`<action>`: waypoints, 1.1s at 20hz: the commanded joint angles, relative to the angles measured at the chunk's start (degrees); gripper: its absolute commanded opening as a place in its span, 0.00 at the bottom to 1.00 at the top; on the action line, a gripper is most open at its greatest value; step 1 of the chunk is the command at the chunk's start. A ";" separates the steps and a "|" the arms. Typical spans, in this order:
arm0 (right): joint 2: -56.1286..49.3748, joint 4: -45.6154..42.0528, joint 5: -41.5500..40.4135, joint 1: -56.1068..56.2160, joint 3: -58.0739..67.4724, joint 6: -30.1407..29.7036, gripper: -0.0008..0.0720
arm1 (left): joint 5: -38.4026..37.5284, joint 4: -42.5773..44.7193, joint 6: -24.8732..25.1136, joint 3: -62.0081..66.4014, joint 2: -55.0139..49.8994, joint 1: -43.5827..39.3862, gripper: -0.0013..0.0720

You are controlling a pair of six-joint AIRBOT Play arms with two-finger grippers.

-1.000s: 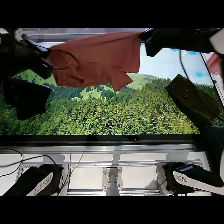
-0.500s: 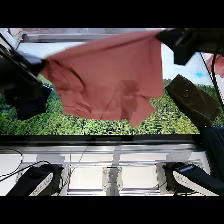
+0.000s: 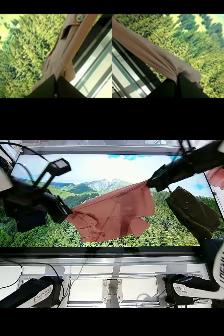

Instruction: Fold the clothes and pants, and hang the long-sleeved shirts on hangers.

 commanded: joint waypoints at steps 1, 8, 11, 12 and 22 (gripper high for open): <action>-8.61 -2.16 -3.21 0.02 0.04 0.11 0.02 | 7.74 22.84 1.16 0.04 -7.28 0.68 0.04; -20.61 -7.91 -25.64 0.02 0.04 -5.88 0.02 | 30.60 28.48 -1.22 0.04 -19.12 1.38 0.04; -22.40 -11.04 -36.92 0.02 0.04 -6.88 0.02 | 32.52 28.44 -1.25 0.02 -22.99 1.33 0.04; -22.58 -11.58 -39.87 0.02 0.07 -7.15 0.02 | 32.76 28.46 -1.22 0.02 -23.61 1.31 0.04; -24.94 -12.13 -20.72 -0.24 -5.29 -10.03 0.02 | 28.59 28.37 0.09 -3.56 -23.10 -1.33 0.03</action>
